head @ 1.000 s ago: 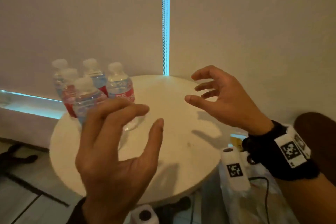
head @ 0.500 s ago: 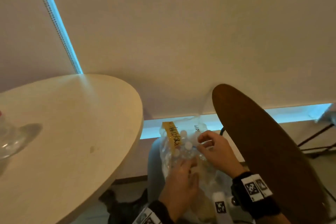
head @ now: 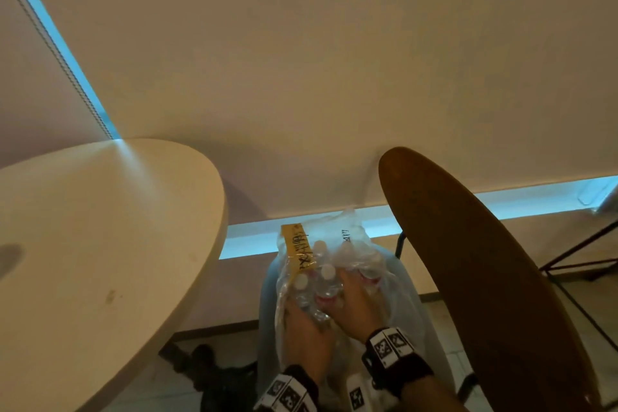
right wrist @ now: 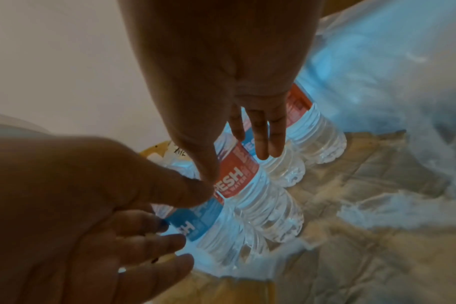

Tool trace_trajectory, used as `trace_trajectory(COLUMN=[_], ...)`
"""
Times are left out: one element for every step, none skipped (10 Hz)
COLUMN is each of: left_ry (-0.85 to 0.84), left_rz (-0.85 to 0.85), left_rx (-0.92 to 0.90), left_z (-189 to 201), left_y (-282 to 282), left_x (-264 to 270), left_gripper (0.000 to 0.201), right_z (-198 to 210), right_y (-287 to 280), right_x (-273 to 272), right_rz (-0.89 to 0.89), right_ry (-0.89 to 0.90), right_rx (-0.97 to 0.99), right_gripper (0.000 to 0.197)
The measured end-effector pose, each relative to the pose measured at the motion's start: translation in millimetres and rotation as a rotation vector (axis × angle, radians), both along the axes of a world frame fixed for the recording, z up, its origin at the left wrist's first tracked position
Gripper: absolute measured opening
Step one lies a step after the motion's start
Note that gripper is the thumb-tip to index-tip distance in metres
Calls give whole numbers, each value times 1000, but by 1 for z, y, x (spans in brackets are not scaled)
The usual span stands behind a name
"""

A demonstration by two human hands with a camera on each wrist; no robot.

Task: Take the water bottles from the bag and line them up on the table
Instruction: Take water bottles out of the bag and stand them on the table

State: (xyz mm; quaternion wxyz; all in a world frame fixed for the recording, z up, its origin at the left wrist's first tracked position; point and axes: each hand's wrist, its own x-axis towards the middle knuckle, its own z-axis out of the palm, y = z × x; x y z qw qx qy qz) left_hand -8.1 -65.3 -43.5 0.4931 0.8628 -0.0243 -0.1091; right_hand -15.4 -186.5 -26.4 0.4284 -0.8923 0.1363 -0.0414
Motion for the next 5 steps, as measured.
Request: trace_trajectory(left_ry=[89,20,-24,-107,-181], left_rz=[-13,14,20,-62,-211], left_rx=[43,146,223,224,148], left_z=[9,12,13,-5,2], left_y=[-3,-9,-12,-6,1], left_x=[0,1,1,3,-4], left_gripper=[68,71,73,67,62], right_z=[-5,-14,-17,-23,-23], right_y=[3,-1,-3,-6,-10], right_x=[-3,-4,-9,-21,-36], right_rz=[40,-56,-133,-138,-136], right_ry=[86,96,76,59,44], right_rx=[171,138,78,74,72], right_gripper=[69,69,63,61,63])
